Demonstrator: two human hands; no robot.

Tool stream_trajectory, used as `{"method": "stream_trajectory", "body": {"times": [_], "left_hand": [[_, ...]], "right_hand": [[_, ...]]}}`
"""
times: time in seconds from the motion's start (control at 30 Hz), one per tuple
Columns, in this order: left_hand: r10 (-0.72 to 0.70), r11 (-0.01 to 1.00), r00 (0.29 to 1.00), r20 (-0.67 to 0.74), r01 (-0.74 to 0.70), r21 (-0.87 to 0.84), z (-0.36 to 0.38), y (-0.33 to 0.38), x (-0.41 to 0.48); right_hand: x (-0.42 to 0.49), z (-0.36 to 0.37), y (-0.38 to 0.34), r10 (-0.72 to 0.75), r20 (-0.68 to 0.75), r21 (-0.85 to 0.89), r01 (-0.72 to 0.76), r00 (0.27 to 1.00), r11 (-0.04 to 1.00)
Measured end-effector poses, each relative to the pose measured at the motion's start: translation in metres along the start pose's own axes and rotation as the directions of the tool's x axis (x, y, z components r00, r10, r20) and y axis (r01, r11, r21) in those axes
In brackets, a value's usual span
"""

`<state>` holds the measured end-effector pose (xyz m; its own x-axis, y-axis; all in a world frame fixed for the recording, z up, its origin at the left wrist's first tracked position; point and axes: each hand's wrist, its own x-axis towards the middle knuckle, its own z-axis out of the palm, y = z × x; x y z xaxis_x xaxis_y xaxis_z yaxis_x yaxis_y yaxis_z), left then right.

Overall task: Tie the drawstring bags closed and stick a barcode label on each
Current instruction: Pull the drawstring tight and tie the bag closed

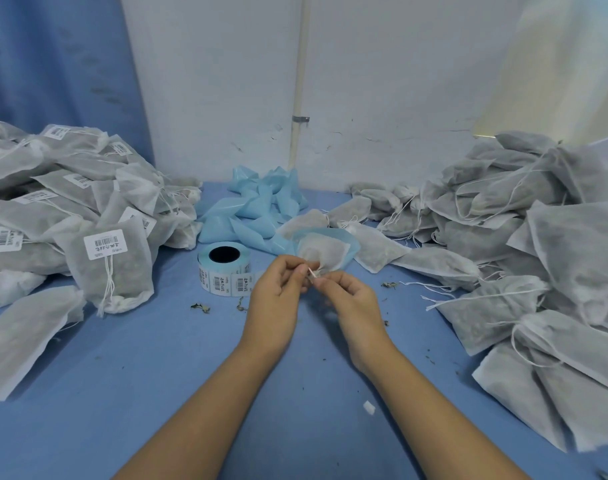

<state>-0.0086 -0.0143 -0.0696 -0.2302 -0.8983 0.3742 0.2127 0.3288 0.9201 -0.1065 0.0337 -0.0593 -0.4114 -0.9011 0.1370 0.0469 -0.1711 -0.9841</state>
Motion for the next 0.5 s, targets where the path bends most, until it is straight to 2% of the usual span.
{"method": "stream_trajectory", "body": {"times": [0.1,0.23,0.4,0.5], "left_hand": [[0.029,0.999,0.999,0.014,-0.029,0.040,-0.0008,-0.0006,0.0004],[0.054,0.989,0.998,0.044,-0.059,0.136,-0.0005,-0.0034,-0.0006],[0.020,0.992,0.999,-0.026,-0.016,0.127,-0.0026,-0.0045,0.0003],[0.030,0.989,0.999,-0.029,-0.026,0.145,-0.0024,-0.0017,-0.0014]], "right_hand": [[0.0027,-0.0028,-0.0037,0.096,0.065,0.199,-0.108,0.993,0.974],[0.0038,-0.0067,-0.0062,0.144,0.094,0.387,-0.169,0.985,0.906],[0.0023,-0.0015,-0.0056,0.157,0.108,0.303,-0.183,0.982,0.935],[0.0034,-0.0040,-0.0065,0.196,0.134,0.320,-0.230,0.971,0.919]]}}
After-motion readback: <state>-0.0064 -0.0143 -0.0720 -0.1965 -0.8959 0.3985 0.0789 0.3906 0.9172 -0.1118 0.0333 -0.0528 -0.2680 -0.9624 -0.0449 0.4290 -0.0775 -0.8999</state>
